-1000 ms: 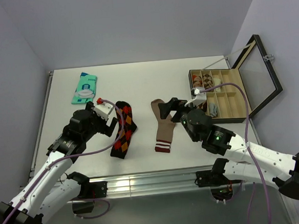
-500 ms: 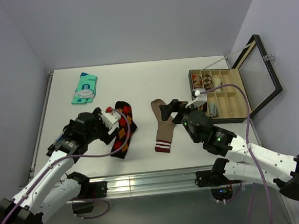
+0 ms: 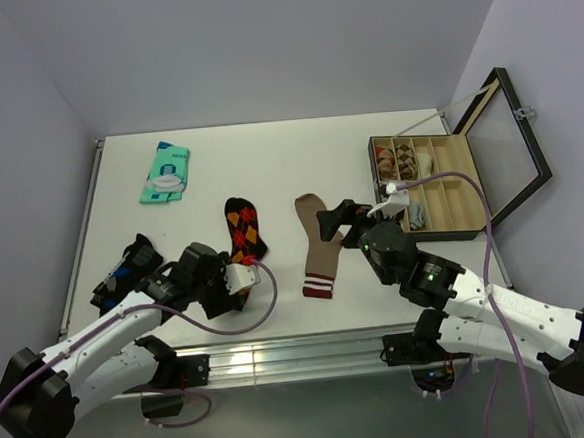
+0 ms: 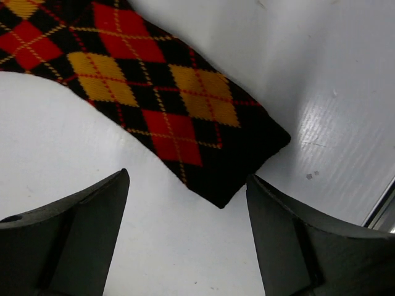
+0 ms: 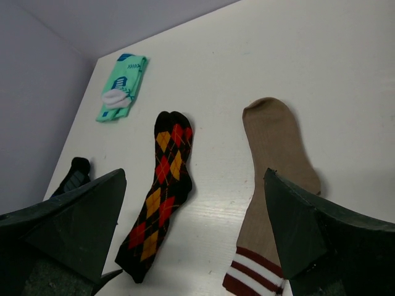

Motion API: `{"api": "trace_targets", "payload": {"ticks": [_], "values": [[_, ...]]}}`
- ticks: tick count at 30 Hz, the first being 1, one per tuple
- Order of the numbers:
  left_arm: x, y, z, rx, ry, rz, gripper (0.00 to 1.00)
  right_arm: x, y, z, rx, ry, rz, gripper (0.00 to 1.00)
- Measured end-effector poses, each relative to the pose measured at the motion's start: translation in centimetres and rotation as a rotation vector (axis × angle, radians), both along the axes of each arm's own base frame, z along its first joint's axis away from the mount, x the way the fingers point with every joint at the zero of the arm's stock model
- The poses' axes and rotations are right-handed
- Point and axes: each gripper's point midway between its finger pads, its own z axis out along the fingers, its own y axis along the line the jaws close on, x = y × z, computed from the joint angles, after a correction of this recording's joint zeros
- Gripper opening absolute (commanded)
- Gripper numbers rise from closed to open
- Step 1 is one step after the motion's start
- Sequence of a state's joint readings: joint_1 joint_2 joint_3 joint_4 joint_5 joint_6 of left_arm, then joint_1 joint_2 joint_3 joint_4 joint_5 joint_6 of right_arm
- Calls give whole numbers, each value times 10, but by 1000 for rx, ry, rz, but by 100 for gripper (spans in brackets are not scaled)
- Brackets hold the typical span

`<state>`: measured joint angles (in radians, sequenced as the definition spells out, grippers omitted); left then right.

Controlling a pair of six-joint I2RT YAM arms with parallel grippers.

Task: Roll the socks
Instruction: Roll the sock at the center of the board.

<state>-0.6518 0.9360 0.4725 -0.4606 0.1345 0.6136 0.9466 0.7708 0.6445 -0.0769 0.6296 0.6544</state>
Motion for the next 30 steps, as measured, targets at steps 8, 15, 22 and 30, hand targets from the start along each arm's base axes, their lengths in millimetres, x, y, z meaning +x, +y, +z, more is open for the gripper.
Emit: {"api": "trace_targets", "payload": {"ticks": [8, 15, 22, 30], "values": [[-10, -10, -24, 56, 74, -61, 75, -2, -8, -5, 10, 10, -26, 99], [4, -33, -29, 37, 104, -75, 72, -7, -20, -1, 40, -10, -47, 100], [26, -64, -29, -16, 144, -43, 71, -10, -29, -2, 34, -15, -66, 100], [45, -89, -29, -70, 162, -4, 73, -10, -35, -3, 13, -19, -81, 100]]}}
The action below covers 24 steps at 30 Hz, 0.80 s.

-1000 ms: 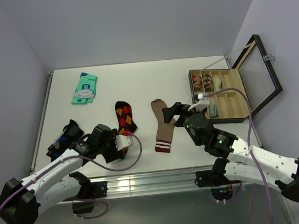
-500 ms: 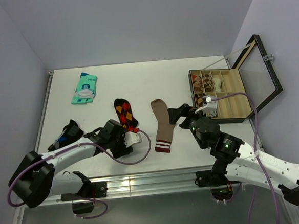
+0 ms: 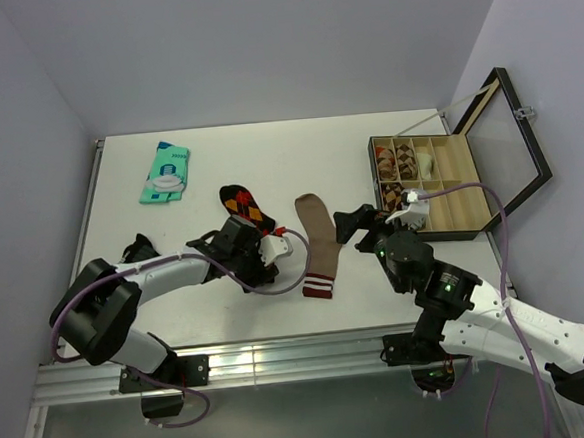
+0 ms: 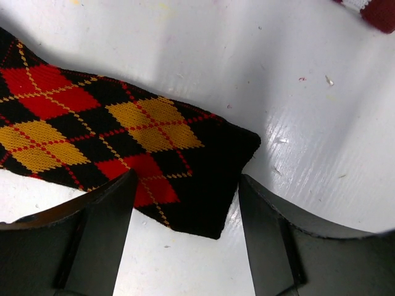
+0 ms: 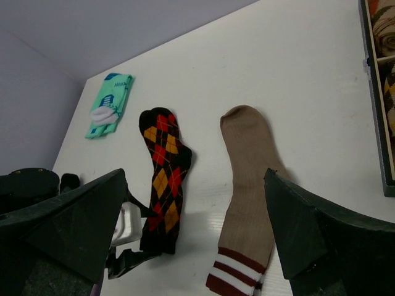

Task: Roll the socks
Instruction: Roll the sock at the center of the board.

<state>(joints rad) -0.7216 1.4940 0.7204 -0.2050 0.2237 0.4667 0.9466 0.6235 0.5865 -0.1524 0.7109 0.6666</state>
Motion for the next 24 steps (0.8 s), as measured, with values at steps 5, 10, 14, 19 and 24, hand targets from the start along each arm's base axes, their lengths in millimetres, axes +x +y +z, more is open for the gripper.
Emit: {"api": "trace_targets", "payload": {"ticks": [5, 10, 14, 19, 24], "values": [[1, -2, 2, -9, -4, 6, 75, 0, -1, 0, -10, -2, -2, 100], [3, -7, 31, -56, -82, -13, 79, 1, 1, -4, -22, 6, -2, 100], [4, -8, 56, -85, -167, -42, 79, 2, 2, -7, -33, 14, -1, 100], [-6, 3, 42, -20, -189, -80, 77, 4, 5, -12, -41, 28, 0, 100], [-25, 21, 13, 70, -178, -121, 75, 4, 7, -14, -38, 36, 0, 100]]}}
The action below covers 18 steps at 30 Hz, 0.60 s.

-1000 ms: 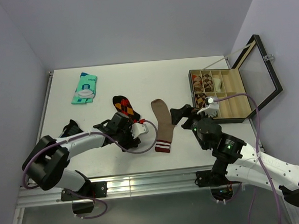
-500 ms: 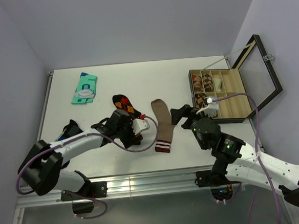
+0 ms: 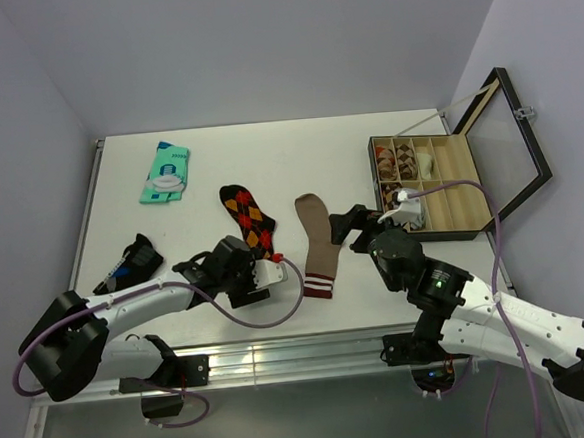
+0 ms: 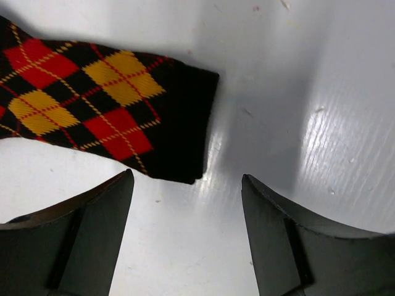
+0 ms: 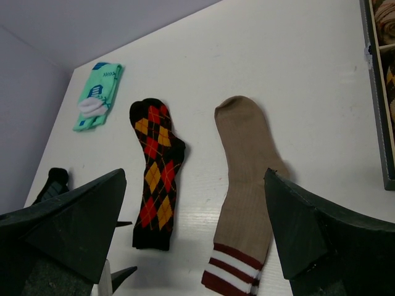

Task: Roll the socks
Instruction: Roll the sock at the center of the board.

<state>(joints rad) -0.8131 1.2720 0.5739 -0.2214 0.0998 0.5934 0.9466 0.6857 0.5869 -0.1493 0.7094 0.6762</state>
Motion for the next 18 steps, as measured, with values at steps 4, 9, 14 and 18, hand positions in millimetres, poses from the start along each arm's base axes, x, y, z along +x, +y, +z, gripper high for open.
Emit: {"api": "trace_targets", "payload": {"ticks": [4, 9, 14, 18], "values": [[0, 4, -4, 15, -24, -8, 75, 0, 1, 1, 16, -2, -2, 100], [8, -1, -1, -11, -84, -3, 74, 0, 1, -3, 12, 5, -3, 100], [7, -3, -1, -23, -120, -23, 72, -1, -1, -9, 8, 11, -5, 100], [6, -8, 1, -32, -130, -35, 69, -3, -4, -8, 18, 3, -6, 100]]}}
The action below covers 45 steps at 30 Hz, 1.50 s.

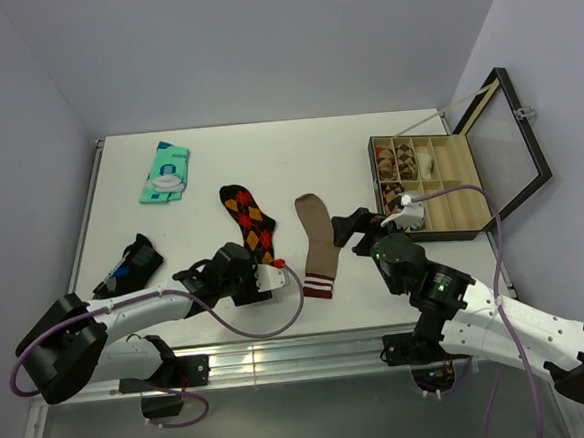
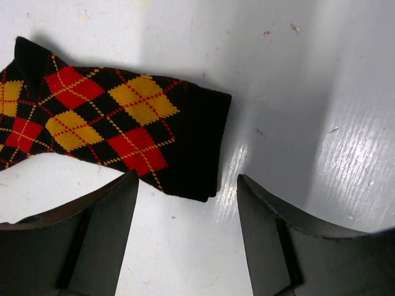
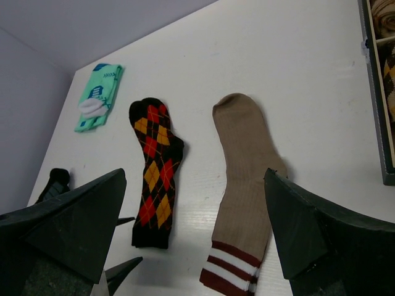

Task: Roll the socks
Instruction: Roll the sock at the center of the board.

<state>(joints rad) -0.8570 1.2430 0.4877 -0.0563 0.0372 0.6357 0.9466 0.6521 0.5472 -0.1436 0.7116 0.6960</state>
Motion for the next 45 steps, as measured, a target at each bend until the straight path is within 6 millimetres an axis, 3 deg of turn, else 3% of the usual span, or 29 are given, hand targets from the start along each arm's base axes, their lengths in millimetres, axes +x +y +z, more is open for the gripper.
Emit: {"api": "trace_targets", "payload": {"ticks": [9, 13, 26, 32, 37, 45], "values": [[2, -15, -5, -7, -17, -21, 65, -1, -2, 1, 7, -8, -2, 99], [5, -19, -7, -12, -22, -19, 58, -1, -1, -4, -7, 2, -2, 99], [1, -25, -15, -11, 49, -11, 17, -1, -1, -1, -9, -12, 6, 98], [-11, -28, -15, -15, 143, -25, 6, -2, -1, 3, -7, -26, 22, 98], [-24, -26, -12, -21, 255, -35, 4, -5, 1, 12, 19, -55, 51, 97], [-32, -19, 2, -70, 435, -31, 0, -12, 14, 8, 15, -77, 149, 94]]}}
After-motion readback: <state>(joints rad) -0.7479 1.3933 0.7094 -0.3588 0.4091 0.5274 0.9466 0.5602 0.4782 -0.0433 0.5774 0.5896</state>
